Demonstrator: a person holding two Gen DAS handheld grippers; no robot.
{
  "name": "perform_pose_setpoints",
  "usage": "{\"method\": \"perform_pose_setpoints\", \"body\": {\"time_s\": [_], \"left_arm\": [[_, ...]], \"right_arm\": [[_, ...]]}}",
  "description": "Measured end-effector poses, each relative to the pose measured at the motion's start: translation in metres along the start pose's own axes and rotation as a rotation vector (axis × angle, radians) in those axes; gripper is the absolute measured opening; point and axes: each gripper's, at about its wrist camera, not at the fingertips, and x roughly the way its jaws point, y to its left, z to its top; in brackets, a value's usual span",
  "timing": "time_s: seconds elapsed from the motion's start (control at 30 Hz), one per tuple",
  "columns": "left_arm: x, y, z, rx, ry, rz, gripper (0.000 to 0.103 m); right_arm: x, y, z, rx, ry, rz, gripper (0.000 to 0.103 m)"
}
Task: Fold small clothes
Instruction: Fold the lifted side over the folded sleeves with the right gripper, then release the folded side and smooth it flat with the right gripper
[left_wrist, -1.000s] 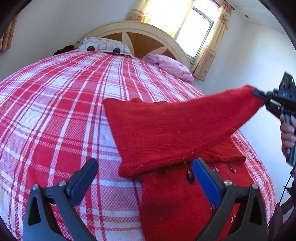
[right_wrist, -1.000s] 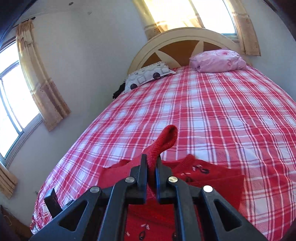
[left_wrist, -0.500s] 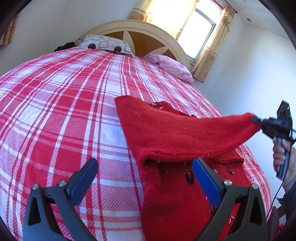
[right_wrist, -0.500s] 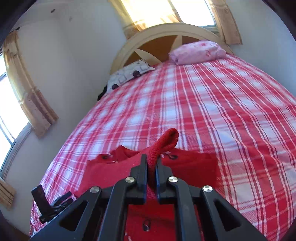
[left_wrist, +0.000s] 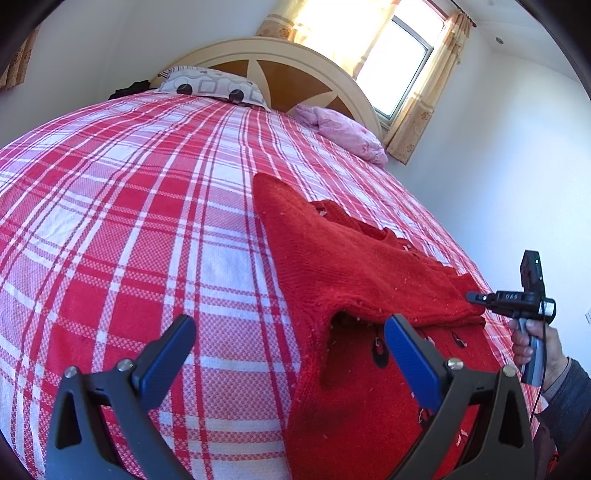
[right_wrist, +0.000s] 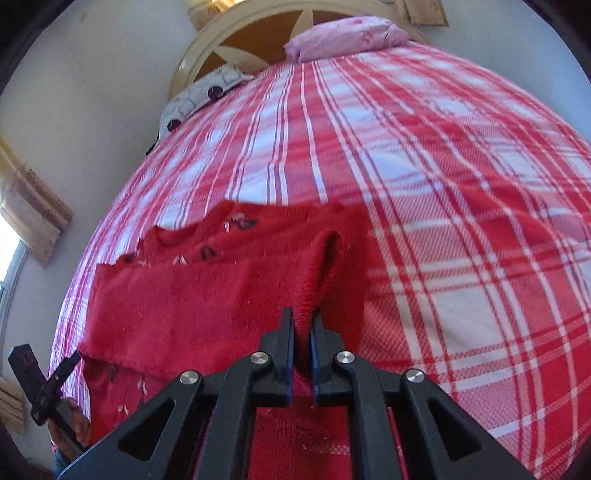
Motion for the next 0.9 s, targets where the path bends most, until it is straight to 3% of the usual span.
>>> {"method": "perform_pose_setpoints", "body": {"time_s": [0.23,0.37,0.4,0.43,0.5,0.57,0.77,0.83,0.9], "left_arm": [[-0.006,-0.011,0.004,0.037,-0.021,0.056,0.103],[-0.019,-0.033,0.025,0.071,-0.079,0.065,0.103],[-0.017,-0.04,0.03,0.098,-0.082,0.087,0.103],[-0.014,-0.047,0.034,0.134,-0.085,0.126,0.103],[-0.002,-0.061,0.042,0.235,-0.093,0.247,0.103],[0.017,-0.065,0.044,0.3,-0.06,0.348,0.103],[0.05,-0.034,0.032,0.289,0.052,0.454,0.103],[0.06,-0.022,0.027,0.263,0.101,0.48,0.103],[0.063,-0.014,0.028,0.225,0.131,0.456,0.103]], "right_arm": [[-0.004,0.003,-0.006,-0.028,0.011,0.021,0.007],[-0.009,-0.005,-0.005,-0.012,-0.015,-0.029,0.012],[-0.011,-0.007,-0.005,-0.004,-0.027,-0.056,0.023],[-0.013,-0.009,-0.005,0.001,-0.039,-0.078,0.041],[-0.024,-0.012,-0.007,0.016,-0.082,-0.115,0.056],[-0.033,-0.009,-0.007,0.012,-0.115,-0.115,0.056],[-0.039,0.033,-0.008,-0.146,-0.109,-0.027,0.056],[-0.032,0.05,-0.012,-0.207,-0.08,0.006,0.056],[-0.025,0.06,-0.017,-0.241,-0.058,0.02,0.056]]}}
